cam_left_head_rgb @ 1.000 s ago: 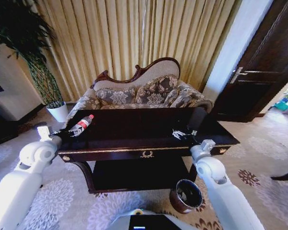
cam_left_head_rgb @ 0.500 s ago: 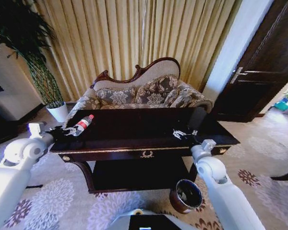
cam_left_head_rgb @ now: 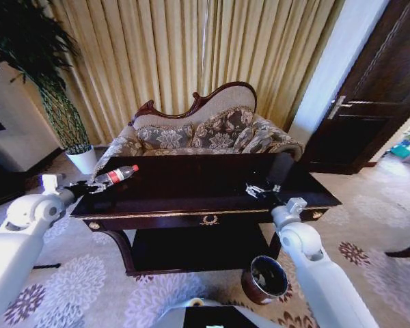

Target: Move to the front of the table and place the trash on the table into the trash bin.

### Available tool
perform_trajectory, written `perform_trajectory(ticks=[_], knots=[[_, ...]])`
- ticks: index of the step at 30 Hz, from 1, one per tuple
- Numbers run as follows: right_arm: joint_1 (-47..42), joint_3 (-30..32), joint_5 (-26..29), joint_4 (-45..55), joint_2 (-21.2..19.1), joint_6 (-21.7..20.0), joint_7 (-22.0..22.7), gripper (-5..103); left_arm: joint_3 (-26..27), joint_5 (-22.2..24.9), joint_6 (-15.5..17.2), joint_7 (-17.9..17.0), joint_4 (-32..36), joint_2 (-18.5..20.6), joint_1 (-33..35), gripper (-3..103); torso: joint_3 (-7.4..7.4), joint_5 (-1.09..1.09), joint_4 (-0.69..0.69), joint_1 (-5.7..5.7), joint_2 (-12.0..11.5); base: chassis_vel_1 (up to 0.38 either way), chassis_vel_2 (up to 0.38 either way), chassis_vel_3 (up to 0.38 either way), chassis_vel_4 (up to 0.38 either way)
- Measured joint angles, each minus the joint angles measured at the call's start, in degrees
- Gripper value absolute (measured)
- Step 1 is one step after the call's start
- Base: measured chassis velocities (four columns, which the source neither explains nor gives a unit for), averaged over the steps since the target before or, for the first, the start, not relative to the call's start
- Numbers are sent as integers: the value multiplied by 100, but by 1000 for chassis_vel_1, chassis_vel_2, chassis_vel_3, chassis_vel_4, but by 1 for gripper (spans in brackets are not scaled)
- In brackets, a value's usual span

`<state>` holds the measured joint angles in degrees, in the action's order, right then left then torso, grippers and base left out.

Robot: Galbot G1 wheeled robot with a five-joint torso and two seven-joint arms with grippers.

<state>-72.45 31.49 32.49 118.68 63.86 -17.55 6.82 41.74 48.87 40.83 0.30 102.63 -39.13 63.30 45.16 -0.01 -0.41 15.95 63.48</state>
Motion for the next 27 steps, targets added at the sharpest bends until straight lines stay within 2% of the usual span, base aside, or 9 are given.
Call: perform_trajectory(ticks=[13, 19, 21, 22, 24, 25, 27], knots=[[-3, 36, 0, -24, 12, 8, -3, 100, 254, -4, -1, -222, 800, -123, 245, 100, 0, 0, 1, 0, 0, 0, 0, 0, 0], [-25, 63, 1, -26, 14, 17, -3, 100, 316, 74, -1, -241, 690, 83, 74, 100, 0, 1, -1, 0, 0, 0, 0, 0, 0], [-51, 94, -1, -30, 19, 24, -3, 100, 319, 195, -1, -75, 473, 352, -2, 100, 0, -1, -1, 0, 0, 0, 0, 0, 0], [-51, 94, -1, -30, 19, 24, -3, 100, 319, 195, -1, -75, 473, 352, -2, 100, 0, -1, -1, 0, 0, 0, 0, 0, 0], [-64, 111, -7, -42, 33, 31, -3, 100, 287, 230, -1, 219, 215, 624, -48, 100, 0, 1, 1, 0, 0, 0, 0, 0, 0], [-64, 111, -7, -42, 33, 31, -3, 100, 287, 230, -1, 219, 215, 624, -48, 100, 0, 1, 1, 0, 0, 0, 0, 0, 0], [-72, 112, -20, -53, 47, 37, -4, 100, 232, 181, -1, 602, -28, 768, -120, 100, 0, 0, 0, -1, 0, 0, 0, 0, 0]])
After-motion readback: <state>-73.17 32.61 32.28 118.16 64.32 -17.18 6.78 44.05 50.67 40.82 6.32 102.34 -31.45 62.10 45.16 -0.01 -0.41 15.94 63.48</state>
